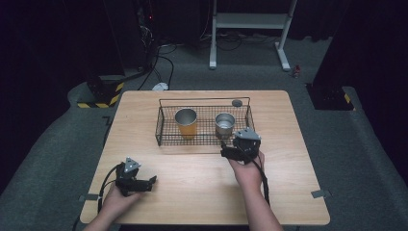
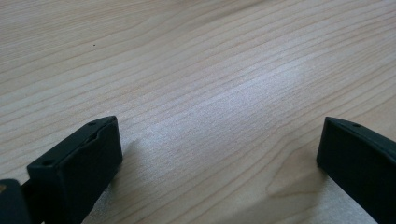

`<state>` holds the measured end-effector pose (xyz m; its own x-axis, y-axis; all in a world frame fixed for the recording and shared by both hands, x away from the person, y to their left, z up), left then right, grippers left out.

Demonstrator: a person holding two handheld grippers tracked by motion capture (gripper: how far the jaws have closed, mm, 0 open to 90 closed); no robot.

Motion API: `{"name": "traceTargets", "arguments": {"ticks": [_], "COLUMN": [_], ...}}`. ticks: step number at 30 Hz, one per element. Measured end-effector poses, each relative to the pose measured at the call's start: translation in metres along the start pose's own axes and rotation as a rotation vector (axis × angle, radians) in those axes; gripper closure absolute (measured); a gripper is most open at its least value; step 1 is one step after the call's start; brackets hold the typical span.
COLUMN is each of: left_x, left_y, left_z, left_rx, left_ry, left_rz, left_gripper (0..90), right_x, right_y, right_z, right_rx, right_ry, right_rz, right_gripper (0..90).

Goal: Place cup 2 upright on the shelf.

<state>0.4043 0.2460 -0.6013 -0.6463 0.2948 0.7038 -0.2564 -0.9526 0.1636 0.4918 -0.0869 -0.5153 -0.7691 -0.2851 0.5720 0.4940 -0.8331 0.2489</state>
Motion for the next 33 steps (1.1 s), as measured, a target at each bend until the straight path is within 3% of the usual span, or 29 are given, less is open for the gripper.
{"name": "traceTargets", "arguments": {"ticks": [9, 14, 22, 33], "left_x": [0.0, 0.0, 0.0, 0.0], "left_y": [0.0, 0.0, 0.0, 0.0], "left_z": [0.0, 0.0, 0.0, 0.0], "left_rx": [0.0, 0.0, 0.001, 0.0], "left_ry": [0.0, 0.0, 0.001, 0.001], "left_rz": [0.0, 0.0, 0.0, 0.003], "left_gripper": [0.5, 0.5, 0.5, 0.5], "right_x": [0.01, 0.016, 0.024, 0.024], "right_y": [-0.012, -0.012, -0.004, -0.004], "right_z": [-0.076, -0.106, -0.12, -0.121], "right_rx": [0.023, 0.024, -0.041, -0.037], "right_ry": [-0.122, -0.173, -0.173, -0.174], "right_rz": [0.004, 0.004, 0.048, 0.052], "right_gripper": [10.4, 10.9, 11.3, 11.7]}}
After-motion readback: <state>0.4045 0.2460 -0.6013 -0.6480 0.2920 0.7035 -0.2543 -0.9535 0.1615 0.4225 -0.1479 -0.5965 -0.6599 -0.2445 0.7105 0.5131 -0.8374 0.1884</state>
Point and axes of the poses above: each handheld gripper's, and its own axes: x roughly backward along the jaws, z roughly out of its top, y roughly to its right, the point moved 10 cm from there along -x, roughly forward along the jaws, and after that the axes turned 14 degrees about x, right-handed, at the moved point
